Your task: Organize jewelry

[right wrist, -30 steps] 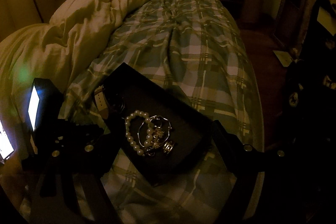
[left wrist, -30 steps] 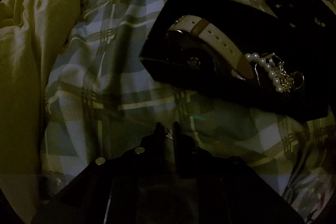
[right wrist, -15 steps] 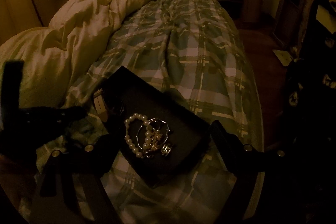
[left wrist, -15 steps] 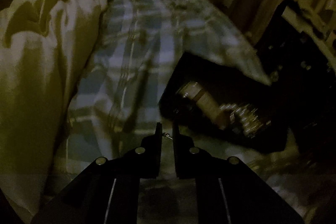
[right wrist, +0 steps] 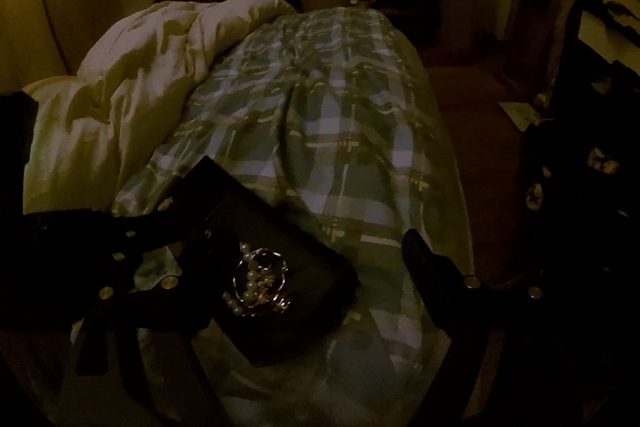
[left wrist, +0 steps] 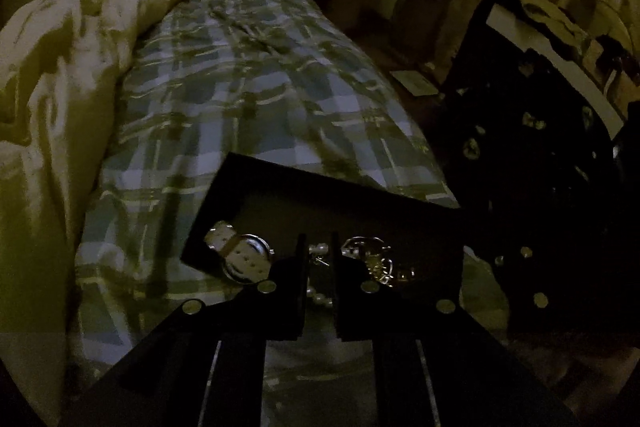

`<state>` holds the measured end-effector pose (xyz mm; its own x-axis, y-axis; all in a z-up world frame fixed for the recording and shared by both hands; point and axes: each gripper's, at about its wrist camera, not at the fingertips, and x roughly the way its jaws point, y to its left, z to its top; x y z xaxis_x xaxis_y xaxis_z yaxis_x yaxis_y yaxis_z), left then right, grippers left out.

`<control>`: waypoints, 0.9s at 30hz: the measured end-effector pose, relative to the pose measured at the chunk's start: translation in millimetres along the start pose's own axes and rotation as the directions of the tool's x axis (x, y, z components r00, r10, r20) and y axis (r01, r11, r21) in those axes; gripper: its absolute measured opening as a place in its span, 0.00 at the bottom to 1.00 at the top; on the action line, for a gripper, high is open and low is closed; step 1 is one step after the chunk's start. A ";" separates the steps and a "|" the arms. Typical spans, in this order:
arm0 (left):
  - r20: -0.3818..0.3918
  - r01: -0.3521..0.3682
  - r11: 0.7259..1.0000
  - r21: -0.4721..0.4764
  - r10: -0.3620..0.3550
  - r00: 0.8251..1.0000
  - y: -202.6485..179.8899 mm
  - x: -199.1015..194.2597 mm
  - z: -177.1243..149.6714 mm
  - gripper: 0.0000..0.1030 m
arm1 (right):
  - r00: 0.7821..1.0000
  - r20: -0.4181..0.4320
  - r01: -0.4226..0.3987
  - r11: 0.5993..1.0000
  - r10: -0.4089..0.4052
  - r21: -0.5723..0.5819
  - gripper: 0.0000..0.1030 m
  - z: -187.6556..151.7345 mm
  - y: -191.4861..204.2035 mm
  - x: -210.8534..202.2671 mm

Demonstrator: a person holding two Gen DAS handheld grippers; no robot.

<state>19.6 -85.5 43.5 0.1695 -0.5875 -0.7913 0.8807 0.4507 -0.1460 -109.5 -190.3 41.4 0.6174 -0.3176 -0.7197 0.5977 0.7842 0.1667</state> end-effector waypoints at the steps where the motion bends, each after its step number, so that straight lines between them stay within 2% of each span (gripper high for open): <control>1: -0.007 0.001 1.000 0.004 -0.001 1.000 -2.5 2.7 -0.3 0.09 | 1.000 0.002 0.003 1.000 -0.003 0.003 0.80 0.4 -1.4 -0.4; 7: -0.023 -0.024 1.000 0.005 0.024 0.999 -0.1 9.4 -5.4 0.10 | 1.000 0.005 0.011 1.000 -0.011 0.012 0.80 0.8 -5.6 -0.7; 9: -0.019 -0.017 1.000 -0.011 0.017 1.000 3.9 7.5 -6.6 0.16 | 1.000 0.003 0.011 1.000 -0.011 0.010 0.80 0.3 -5.6 -0.3; 11: -0.010 -0.008 1.000 -0.023 0.008 1.000 6.5 4.5 -6.8 0.35 | 1.000 -0.003 0.009 1.000 -0.009 0.006 0.80 -0.5 -4.6 0.9; 12: -0.004 -0.007 1.000 -0.024 0.007 1.000 6.9 3.2 -6.9 0.37 | 1.000 -0.004 0.009 1.000 -0.009 0.004 0.80 -0.5 -4.2 1.3; 17: 0.015 -0.028 0.999 -0.024 0.028 0.999 18.0 -6.3 -10.6 0.37 | 1.000 -0.006 0.009 1.000 -0.009 0.005 0.80 -0.9 -4.7 1.8; 20: 0.008 -0.044 0.997 -0.071 0.044 0.999 42.9 -11.4 -18.0 0.36 | 1.000 -0.011 0.002 1.000 -0.002 0.003 0.80 -1.9 -3.9 3.2; 24: -0.031 -0.067 0.989 -0.133 0.064 0.998 77.9 -11.0 -31.8 0.27 | 1.000 -0.017 -0.003 1.000 0.003 -0.003 0.80 -4.6 -1.3 5.0; 27: -0.074 -0.081 0.988 -0.129 0.072 0.995 83.5 -0.1 -39.8 0.22 | 1.000 -0.021 -0.007 1.000 0.007 -0.003 0.80 -6.0 -0.1 5.9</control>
<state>75.5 -21.1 7.7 0.1990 -0.5022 -0.8416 0.7997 0.5796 -0.1567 -109.0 -189.0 33.2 0.6105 -0.3006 -0.7327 0.5920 0.7878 0.1701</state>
